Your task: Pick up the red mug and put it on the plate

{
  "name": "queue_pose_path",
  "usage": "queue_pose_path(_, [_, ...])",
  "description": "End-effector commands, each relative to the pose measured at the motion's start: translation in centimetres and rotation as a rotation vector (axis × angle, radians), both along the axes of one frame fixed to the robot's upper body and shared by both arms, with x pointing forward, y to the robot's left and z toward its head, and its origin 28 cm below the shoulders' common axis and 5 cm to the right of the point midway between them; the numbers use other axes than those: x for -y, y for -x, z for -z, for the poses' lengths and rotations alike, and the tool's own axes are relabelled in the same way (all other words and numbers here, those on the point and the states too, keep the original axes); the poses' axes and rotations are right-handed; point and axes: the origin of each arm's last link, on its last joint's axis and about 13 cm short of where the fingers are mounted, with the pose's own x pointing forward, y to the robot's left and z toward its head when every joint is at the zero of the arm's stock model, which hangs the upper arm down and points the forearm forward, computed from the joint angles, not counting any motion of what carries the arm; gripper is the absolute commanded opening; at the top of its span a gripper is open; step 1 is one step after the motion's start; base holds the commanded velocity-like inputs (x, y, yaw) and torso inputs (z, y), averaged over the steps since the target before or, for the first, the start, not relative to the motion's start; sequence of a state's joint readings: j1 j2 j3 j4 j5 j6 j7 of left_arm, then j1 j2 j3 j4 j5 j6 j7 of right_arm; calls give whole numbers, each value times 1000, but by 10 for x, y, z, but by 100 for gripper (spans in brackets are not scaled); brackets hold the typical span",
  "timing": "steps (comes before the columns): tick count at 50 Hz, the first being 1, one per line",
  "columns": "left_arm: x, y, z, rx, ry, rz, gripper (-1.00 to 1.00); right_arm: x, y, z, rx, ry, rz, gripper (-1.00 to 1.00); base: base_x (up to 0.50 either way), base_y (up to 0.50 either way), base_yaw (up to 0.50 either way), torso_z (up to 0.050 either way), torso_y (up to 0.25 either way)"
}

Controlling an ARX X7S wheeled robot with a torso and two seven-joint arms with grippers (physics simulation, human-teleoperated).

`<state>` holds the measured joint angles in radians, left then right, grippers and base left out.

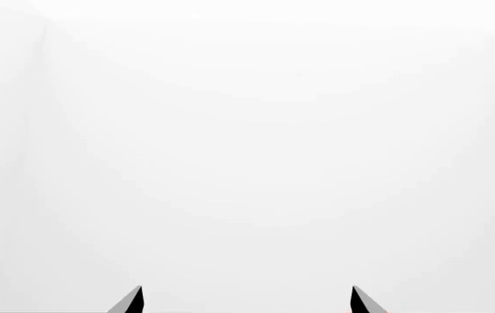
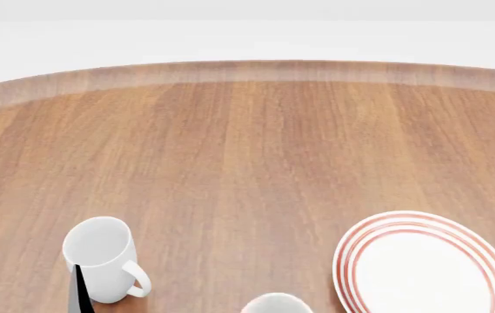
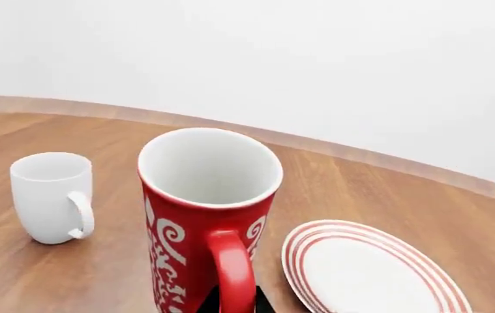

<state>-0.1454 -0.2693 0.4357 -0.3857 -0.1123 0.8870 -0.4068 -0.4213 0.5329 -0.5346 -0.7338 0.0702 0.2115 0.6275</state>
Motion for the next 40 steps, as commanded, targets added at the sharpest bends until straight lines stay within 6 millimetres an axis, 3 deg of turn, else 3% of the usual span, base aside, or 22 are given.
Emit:
queue_pose_path(1, [0, 0, 0, -3, 2, 1, 100, 3, -25, -35, 4, 32, 88, -100, 0, 0, 0, 0, 10])
queue_pose_path(11, [0, 0, 0, -2, 4, 1, 100, 7, -39, -59, -2, 9, 145, -100, 0, 0, 0, 0, 0])
queue_pose_path(16, [0, 0, 0, -2, 5, -1, 100, 14, -55, -71, -14, -30, 194, -100, 0, 0, 0, 0, 0])
queue_pose_path(40, [0, 0, 0, 5, 8, 0, 100, 31, -100, -98, -58, 3, 356, -100, 0, 0, 0, 0, 0])
